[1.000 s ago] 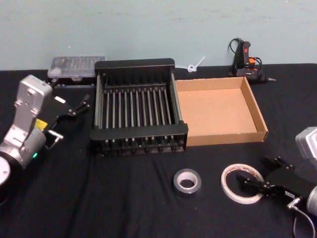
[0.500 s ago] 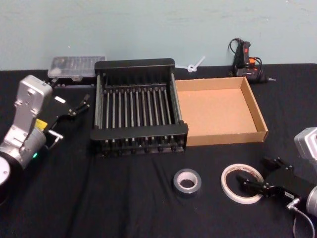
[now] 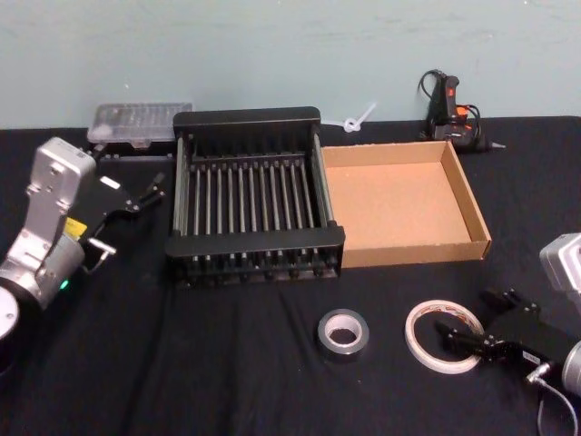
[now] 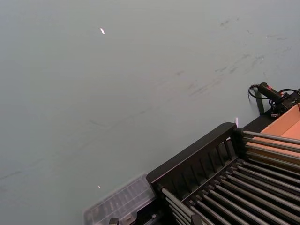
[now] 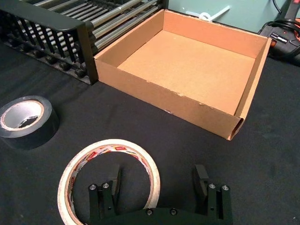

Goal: Pick up the white tape and place it into the black box , Pick up the silver tape and place it into the brown box.

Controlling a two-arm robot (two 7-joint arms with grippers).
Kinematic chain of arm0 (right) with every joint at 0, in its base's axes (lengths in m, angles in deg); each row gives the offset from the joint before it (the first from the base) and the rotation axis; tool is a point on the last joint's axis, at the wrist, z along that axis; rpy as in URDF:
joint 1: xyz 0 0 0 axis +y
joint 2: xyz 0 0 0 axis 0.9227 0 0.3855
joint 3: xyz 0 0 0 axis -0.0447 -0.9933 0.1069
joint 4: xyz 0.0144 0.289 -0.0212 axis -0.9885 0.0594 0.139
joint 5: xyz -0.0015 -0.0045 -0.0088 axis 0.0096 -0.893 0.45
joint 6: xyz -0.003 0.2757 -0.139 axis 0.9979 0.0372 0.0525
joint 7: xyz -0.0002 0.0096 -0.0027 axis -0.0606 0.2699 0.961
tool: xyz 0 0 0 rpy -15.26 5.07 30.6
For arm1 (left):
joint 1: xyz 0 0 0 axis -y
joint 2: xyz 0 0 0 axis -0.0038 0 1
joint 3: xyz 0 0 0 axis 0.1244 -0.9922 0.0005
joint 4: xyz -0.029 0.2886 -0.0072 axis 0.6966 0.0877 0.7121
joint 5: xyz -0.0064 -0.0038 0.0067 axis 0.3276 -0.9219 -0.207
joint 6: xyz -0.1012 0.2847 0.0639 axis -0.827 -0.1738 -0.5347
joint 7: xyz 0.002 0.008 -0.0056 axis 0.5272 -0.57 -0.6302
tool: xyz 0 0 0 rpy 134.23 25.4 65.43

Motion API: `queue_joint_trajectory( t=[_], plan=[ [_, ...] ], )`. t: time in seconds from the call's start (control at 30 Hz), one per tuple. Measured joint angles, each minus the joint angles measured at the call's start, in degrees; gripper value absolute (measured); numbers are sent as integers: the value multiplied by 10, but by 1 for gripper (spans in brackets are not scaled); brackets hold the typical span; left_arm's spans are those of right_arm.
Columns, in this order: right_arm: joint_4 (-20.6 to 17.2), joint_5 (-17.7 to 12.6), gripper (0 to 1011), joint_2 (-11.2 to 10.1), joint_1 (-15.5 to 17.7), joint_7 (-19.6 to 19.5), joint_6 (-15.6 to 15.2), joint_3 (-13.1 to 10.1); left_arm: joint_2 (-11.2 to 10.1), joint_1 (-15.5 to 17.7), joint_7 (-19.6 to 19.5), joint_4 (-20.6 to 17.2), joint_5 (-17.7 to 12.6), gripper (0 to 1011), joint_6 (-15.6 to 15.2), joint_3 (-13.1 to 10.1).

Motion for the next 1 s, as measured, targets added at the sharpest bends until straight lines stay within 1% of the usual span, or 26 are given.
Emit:
queue_joint_trajectory(
  t=[1.0],
  plan=[
    [1,0,1000,1,0,-1,0,0,0,0,0,0,0,1001,0,0]
  ],
)
